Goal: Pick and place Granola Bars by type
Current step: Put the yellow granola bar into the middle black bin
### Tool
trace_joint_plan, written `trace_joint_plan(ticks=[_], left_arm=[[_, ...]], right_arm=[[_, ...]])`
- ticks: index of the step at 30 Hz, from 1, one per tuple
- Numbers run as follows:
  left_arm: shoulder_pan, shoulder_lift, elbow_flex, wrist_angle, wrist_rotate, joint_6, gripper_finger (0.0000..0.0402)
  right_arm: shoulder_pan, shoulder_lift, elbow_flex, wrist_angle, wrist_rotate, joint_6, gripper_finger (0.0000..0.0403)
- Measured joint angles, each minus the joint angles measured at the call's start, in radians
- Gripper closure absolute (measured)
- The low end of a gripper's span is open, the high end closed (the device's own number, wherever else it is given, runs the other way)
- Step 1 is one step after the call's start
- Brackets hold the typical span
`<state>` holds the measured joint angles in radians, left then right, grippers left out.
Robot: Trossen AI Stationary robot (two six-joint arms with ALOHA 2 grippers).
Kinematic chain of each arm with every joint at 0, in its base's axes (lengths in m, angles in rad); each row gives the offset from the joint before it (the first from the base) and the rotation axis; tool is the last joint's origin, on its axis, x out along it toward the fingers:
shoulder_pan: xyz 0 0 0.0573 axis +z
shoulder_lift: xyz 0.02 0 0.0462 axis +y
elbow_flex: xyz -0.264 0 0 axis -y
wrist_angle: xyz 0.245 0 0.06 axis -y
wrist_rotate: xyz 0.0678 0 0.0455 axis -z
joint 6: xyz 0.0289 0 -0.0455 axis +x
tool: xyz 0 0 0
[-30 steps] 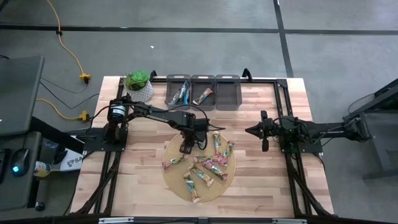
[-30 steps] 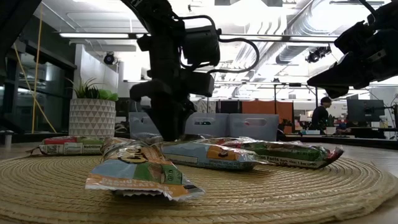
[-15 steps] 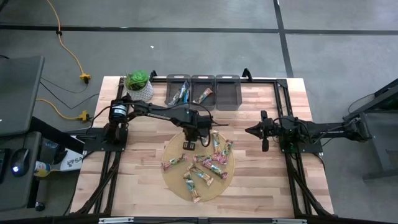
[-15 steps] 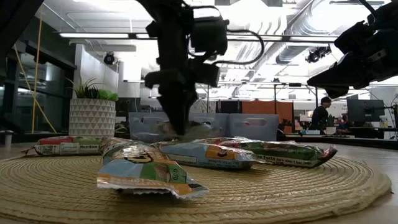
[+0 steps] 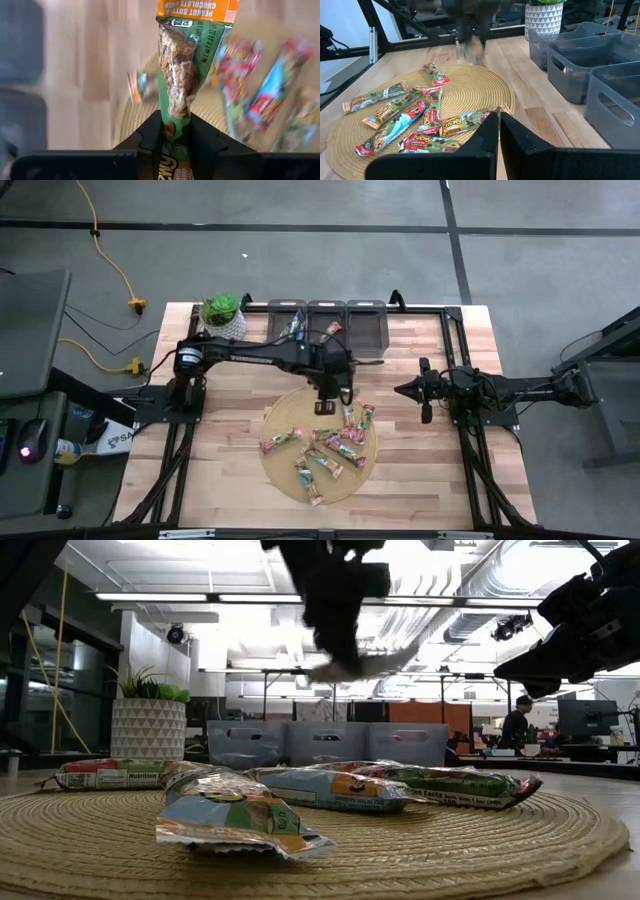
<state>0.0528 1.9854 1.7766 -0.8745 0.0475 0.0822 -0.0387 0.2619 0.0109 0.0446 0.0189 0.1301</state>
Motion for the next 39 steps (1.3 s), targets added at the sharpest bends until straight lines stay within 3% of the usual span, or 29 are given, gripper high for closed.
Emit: trace_joint_plan(ticks=[11,22,39], left_arm=[[0.022,-0.051,0.183,0.023,0.008,-0.009,0.0335],[0.079,-0.136,0.192,0.152,-0.016,-0.061,0.0335],[0.28,-0.328,0.191,0.058,-0.059,-0.057,0.0335]], right_arm=[[0.0,0.0,0.0,0.0,0.0,0.0,0.0403],[0.0,0.007,0.0,0.0,0.0,0.0,0.0403],[0.0,0.013,0.0,-0.001,0.0,0.0,0.0403]])
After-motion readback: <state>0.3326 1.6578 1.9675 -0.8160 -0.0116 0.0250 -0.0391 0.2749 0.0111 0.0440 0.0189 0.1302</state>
